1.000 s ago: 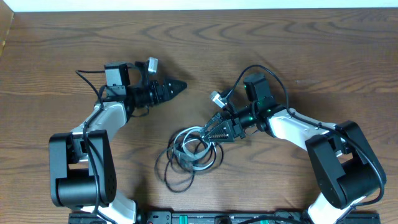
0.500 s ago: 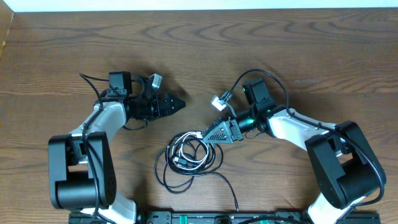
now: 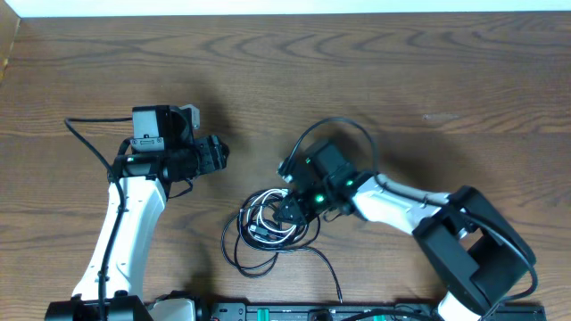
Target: Untangle cables
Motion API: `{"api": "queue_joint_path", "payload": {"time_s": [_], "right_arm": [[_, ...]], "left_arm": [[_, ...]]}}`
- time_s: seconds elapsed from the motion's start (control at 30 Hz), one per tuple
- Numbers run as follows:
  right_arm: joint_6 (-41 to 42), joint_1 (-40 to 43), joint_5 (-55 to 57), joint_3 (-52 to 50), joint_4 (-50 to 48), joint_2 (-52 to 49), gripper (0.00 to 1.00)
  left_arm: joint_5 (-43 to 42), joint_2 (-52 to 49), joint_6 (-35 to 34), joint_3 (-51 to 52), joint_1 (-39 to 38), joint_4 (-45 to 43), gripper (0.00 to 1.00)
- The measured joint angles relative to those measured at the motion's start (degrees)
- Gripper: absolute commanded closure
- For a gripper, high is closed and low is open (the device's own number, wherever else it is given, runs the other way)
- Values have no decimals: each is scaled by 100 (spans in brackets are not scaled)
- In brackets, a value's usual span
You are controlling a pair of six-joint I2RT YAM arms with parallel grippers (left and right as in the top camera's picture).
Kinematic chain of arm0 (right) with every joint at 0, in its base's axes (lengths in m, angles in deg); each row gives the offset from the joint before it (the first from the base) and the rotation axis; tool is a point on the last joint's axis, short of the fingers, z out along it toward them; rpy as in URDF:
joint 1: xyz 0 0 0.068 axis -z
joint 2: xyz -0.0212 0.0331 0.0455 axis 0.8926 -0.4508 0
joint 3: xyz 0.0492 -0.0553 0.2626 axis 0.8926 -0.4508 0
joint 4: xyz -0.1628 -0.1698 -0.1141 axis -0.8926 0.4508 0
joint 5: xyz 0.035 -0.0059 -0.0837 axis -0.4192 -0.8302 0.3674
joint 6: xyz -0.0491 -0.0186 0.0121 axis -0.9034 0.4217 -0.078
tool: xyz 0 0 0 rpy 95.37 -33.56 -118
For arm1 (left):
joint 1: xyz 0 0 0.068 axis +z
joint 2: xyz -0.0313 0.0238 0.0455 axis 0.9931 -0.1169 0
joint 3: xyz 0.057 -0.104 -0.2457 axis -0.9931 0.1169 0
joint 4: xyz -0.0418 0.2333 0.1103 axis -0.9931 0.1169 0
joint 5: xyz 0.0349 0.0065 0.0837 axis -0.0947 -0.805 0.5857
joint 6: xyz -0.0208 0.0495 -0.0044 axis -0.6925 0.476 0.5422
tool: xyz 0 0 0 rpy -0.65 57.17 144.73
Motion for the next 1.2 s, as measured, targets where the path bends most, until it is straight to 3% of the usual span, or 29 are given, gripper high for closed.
{"api": "queue_joint_path", "payload": {"time_s": [0.2, 0.53, 0.7, 0.93, 1.2], "right_arm": [[494, -164, 1342, 9, 369, 26, 99], [1080, 457, 2750, 160, 1014, 243, 98], [1145, 1198, 2986, 192, 1123, 260, 95], [994, 2155, 2826, 501, 1766, 238, 78], [181, 1961, 2072, 1224, 2793, 61, 74]], "left_arm": [[345, -103, -46, 0, 0, -11, 31], [450, -264, -44, 0, 0, -35, 31], [450, -264, -44, 0, 0, -37, 31], [450, -264, -42, 0, 0, -94, 31], [448, -264, -44, 0, 0, -140, 30]]}}
